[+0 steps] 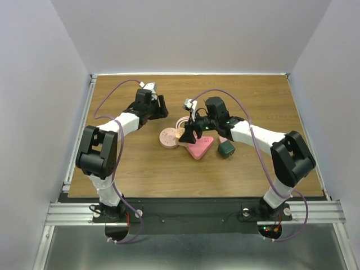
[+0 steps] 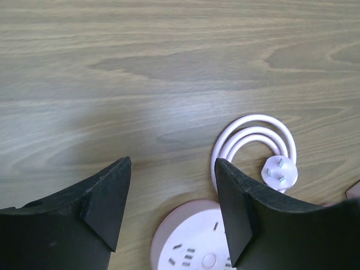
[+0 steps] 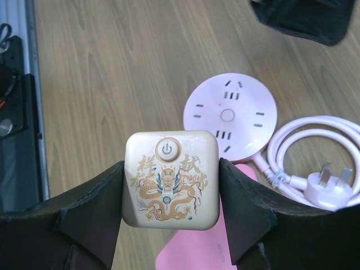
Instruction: Insert the plug
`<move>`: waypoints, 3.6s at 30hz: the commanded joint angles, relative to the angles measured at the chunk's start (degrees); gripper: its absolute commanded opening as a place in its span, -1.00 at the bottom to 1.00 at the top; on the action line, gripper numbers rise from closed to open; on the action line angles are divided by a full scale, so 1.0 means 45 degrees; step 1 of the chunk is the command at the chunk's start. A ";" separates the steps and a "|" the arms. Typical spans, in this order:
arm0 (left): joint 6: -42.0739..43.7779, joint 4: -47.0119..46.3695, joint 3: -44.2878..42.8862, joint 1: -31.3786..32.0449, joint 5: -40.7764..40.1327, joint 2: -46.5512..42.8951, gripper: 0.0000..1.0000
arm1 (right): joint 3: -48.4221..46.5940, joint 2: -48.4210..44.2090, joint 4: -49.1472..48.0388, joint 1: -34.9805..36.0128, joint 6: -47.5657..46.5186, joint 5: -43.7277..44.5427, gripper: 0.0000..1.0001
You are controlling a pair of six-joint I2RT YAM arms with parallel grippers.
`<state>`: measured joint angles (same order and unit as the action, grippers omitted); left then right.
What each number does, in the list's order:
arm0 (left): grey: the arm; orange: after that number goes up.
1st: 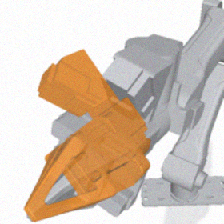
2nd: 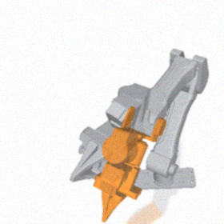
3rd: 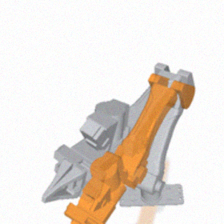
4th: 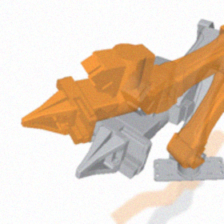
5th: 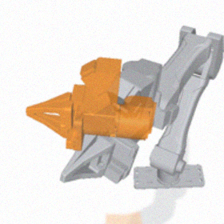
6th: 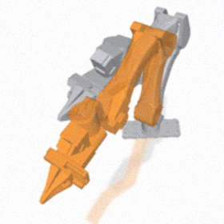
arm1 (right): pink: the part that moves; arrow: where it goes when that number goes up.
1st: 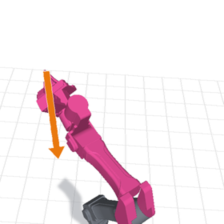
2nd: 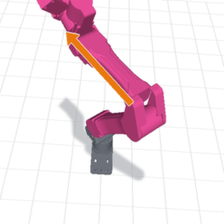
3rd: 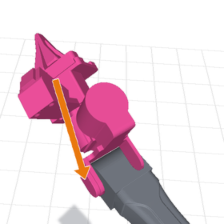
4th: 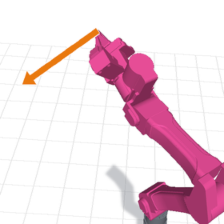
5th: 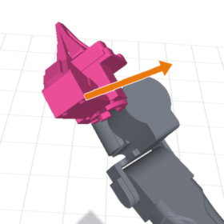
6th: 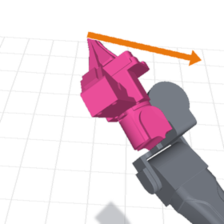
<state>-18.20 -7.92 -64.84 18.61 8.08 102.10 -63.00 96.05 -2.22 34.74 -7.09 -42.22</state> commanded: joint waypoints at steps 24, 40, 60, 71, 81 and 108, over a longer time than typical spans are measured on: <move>-0.0800 0.0745 0.2358 -0.0073 -0.0330 -0.2065 0.42 | -0.2152 0.2326 -0.1303 0.0170 -0.0553 -0.0169 -0.99; -0.0839 0.0706 0.2728 -0.0073 0.0392 -0.2162 0.42 | -0.2327 0.2874 -0.1947 0.0307 -0.0494 0.0123 -0.99; -0.0878 0.0979 0.2924 -0.0054 0.0432 -0.1831 0.15 | -0.2132 0.2522 -0.2847 0.0327 -0.0318 0.0436 -0.99; -0.0839 0.1136 0.2807 -0.0054 0.0432 -0.1753 0.13 | -0.2562 0.3147 -0.2906 0.0326 -0.0260 0.0261 -0.99; -0.0820 0.1155 0.2729 -0.0054 0.0588 -0.1733 0.13 | -0.2484 0.3421 -0.3237 0.0307 -0.0085 0.0339 -0.99; -0.0800 0.1155 0.2710 -0.0054 0.0744 -0.1655 0.11 | -0.0629 0.2914 -0.3882 0.0580 0.0151 0.1920 -0.99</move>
<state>-21.98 -2.68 -52.21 18.04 10.59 94.87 -67.72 110.91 -20.47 36.80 -6.17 -36.56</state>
